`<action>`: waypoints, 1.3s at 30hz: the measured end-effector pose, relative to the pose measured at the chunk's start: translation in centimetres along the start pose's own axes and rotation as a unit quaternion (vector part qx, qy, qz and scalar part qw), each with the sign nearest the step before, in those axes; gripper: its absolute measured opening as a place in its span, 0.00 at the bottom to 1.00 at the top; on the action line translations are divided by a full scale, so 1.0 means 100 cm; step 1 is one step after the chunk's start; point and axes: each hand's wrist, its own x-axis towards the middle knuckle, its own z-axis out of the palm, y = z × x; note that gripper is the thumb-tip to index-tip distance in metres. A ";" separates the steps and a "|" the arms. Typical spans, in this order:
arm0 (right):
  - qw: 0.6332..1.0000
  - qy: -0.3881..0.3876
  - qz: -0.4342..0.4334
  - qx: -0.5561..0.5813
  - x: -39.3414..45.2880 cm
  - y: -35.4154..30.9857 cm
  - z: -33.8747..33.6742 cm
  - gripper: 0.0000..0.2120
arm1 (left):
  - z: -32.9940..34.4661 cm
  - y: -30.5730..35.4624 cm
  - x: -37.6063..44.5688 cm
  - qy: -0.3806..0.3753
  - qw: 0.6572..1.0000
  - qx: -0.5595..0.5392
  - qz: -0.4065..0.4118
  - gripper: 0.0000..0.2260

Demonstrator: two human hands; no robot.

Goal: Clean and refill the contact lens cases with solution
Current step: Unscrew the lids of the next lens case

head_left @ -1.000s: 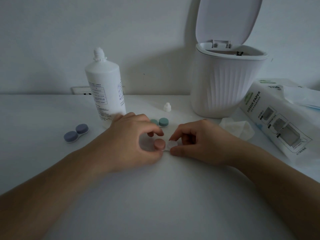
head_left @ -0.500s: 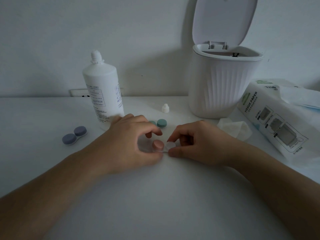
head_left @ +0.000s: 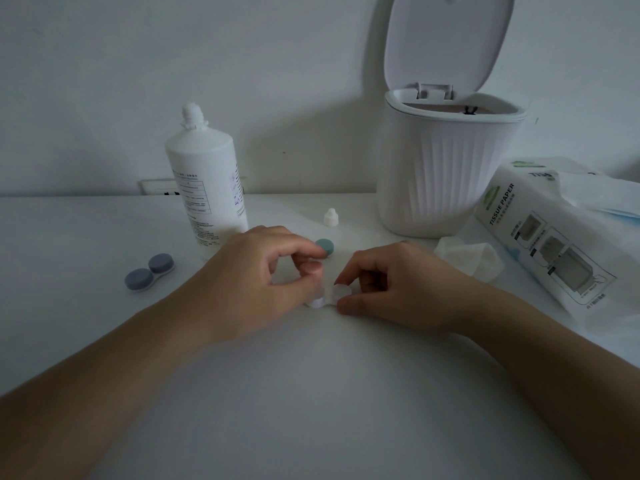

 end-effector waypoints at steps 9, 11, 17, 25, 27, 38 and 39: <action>1.000 -0.006 0.004 -0.002 0.000 0.001 0.000 0.07 | -0.003 -0.004 0.001 0.001 0.999 -0.013 -0.043 0.05; 1.000 -0.005 0.003 -0.003 0.000 0.001 0.000 0.06 | -0.004 -0.006 0.001 0.003 0.998 0.005 -0.060 0.05; 1.000 -0.005 0.002 -0.002 -0.001 0.001 0.000 0.06 | -0.008 -0.006 0.000 0.002 0.996 0.058 -0.062 0.06; 1.000 -0.008 0.004 0.006 -0.001 0.000 -0.001 0.07 | -0.011 -0.006 0.000 -0.014 0.993 0.103 -0.054 0.08; 1.000 -0.007 0.004 0.010 -0.002 0.000 -0.001 0.06 | -0.011 -0.005 0.000 -0.017 0.995 0.094 -0.039 0.07; 1.000 -0.001 -0.009 0.027 -0.002 0.001 -0.001 0.08 | -0.005 0.000 -0.003 -0.085 0.992 0.094 0.004 0.16; 0.999 0.000 -0.010 0.031 -0.002 0.001 -0.002 0.08 | -0.005 -0.001 -0.003 -0.082 0.993 0.089 0.005 0.15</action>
